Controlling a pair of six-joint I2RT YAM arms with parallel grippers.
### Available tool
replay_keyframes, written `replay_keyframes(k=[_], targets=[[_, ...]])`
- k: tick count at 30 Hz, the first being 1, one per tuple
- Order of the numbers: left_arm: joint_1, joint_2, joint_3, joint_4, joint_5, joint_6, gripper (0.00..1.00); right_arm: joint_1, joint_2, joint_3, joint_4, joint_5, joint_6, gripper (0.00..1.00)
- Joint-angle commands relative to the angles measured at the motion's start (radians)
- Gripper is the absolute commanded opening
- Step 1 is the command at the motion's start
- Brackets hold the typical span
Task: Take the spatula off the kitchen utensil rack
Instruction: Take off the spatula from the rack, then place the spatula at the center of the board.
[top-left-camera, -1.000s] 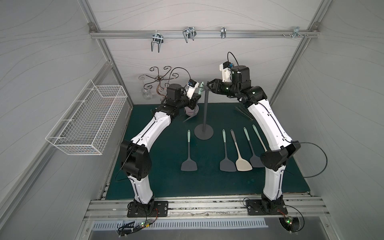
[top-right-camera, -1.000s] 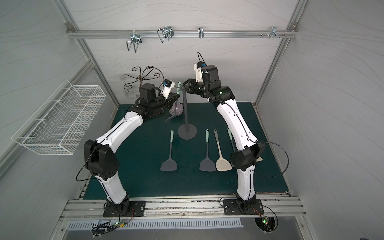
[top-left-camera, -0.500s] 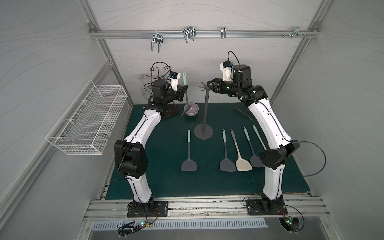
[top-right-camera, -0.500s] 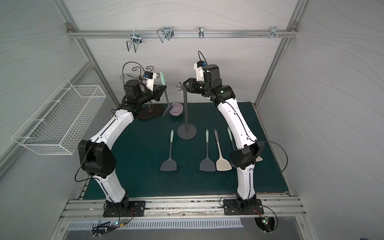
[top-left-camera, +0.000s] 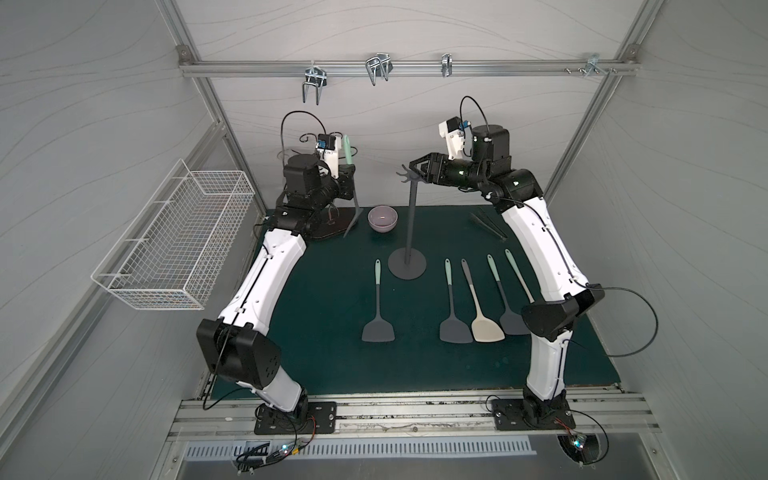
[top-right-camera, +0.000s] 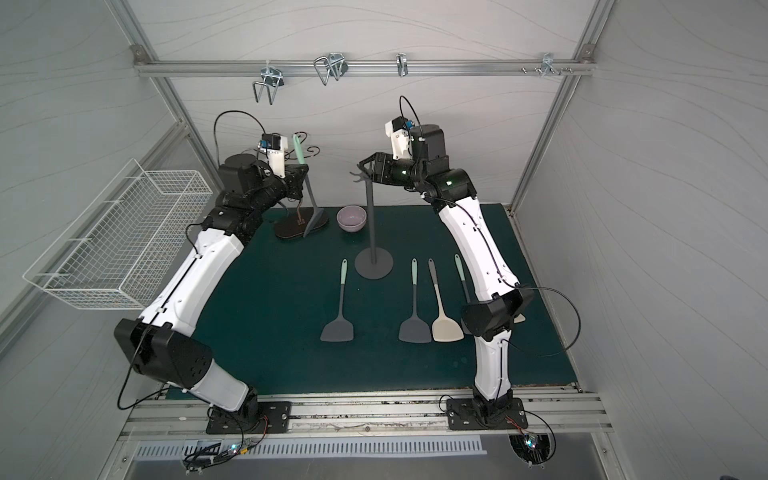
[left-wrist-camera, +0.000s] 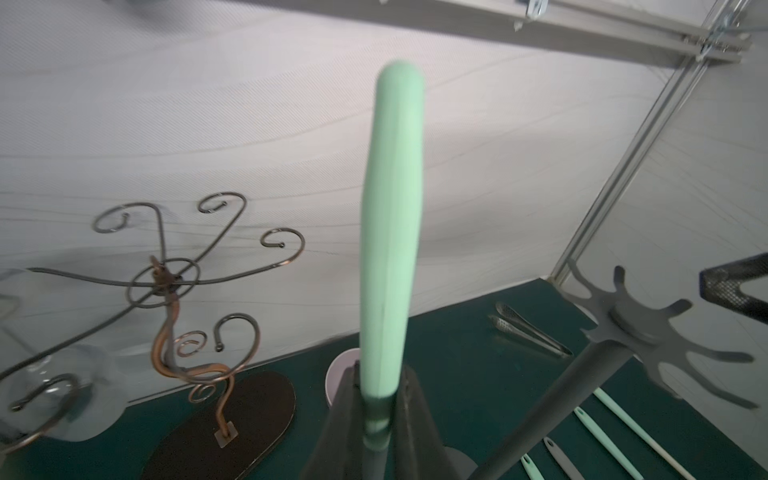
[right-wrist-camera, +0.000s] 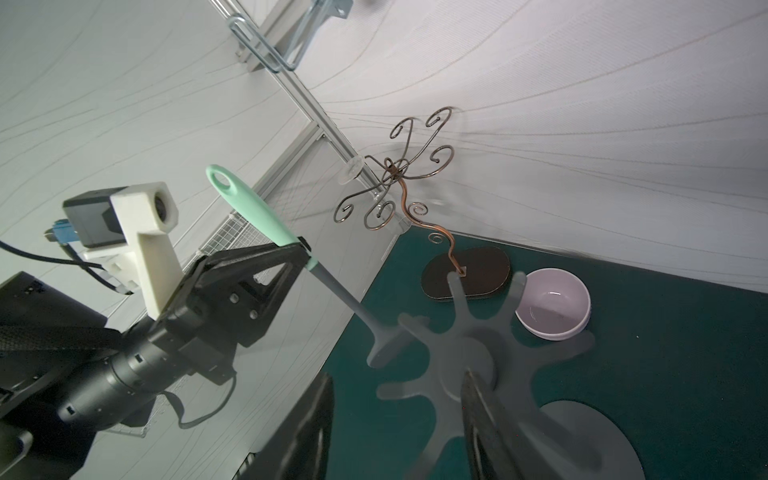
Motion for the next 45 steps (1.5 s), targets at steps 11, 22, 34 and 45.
replay_keyframes(k=[11,22,34,45], targets=[[-0.008,-0.385,-0.284,-0.239,0.058,-0.362,0.0,0.302,-0.626,-0.83,0.176,0.423,-0.277,0.52],[-0.056,-0.622,-0.576,-0.296,0.069,-0.593,0.0,0.75,-0.636,-1.234,0.46,0.652,-0.225,0.54],[-0.087,-0.662,-0.594,-0.394,0.076,-0.601,0.0,0.76,-0.29,-0.933,0.371,0.665,-0.27,0.57],[-0.087,-0.673,-0.551,-0.462,0.1,-0.521,0.0,0.722,-0.193,-0.888,0.319,0.617,-0.231,0.0]])
